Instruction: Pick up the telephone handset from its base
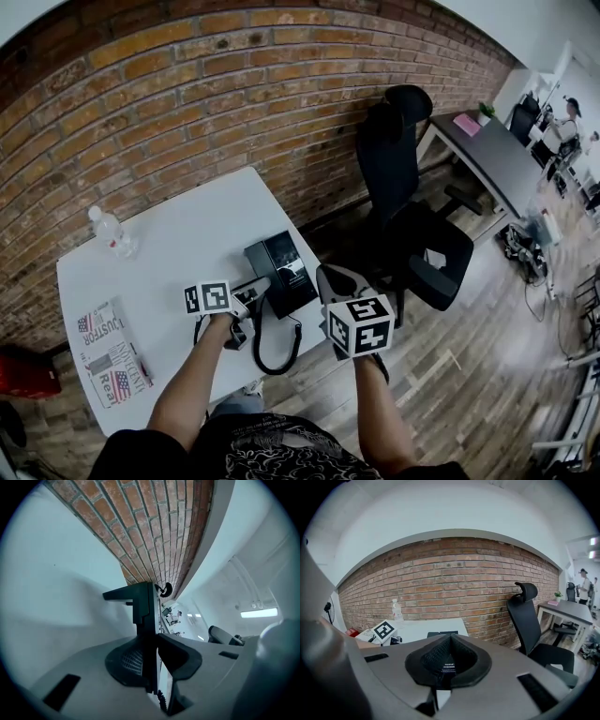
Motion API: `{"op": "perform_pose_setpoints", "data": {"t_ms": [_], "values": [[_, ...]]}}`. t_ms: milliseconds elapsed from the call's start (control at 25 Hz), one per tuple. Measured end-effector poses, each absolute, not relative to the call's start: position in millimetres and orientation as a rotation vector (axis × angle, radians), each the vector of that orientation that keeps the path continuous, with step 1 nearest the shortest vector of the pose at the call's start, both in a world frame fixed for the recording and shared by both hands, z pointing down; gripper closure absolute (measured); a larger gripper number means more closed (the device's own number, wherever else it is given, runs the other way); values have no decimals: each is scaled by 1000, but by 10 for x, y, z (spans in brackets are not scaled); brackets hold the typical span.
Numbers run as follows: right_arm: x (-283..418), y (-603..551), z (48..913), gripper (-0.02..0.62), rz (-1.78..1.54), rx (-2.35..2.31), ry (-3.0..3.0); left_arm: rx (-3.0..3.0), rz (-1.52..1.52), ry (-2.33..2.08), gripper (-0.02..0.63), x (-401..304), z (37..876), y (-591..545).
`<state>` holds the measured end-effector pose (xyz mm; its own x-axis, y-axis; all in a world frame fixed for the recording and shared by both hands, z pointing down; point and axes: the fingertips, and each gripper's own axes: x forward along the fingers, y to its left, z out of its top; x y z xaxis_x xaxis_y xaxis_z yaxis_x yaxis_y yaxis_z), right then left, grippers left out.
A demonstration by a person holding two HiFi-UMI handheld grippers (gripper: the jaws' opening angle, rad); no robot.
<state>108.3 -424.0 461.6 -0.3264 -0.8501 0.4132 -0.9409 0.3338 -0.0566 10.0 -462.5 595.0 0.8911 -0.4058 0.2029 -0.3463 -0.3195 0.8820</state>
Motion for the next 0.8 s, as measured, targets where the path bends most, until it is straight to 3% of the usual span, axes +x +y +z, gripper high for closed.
{"op": "perform_pose_setpoints", "data": {"t_ms": [800], "values": [[1378, -4008, 4507, 595, 432, 1704, -2258, 1926, -95, -509, 532, 150, 5777, -4504]]}}
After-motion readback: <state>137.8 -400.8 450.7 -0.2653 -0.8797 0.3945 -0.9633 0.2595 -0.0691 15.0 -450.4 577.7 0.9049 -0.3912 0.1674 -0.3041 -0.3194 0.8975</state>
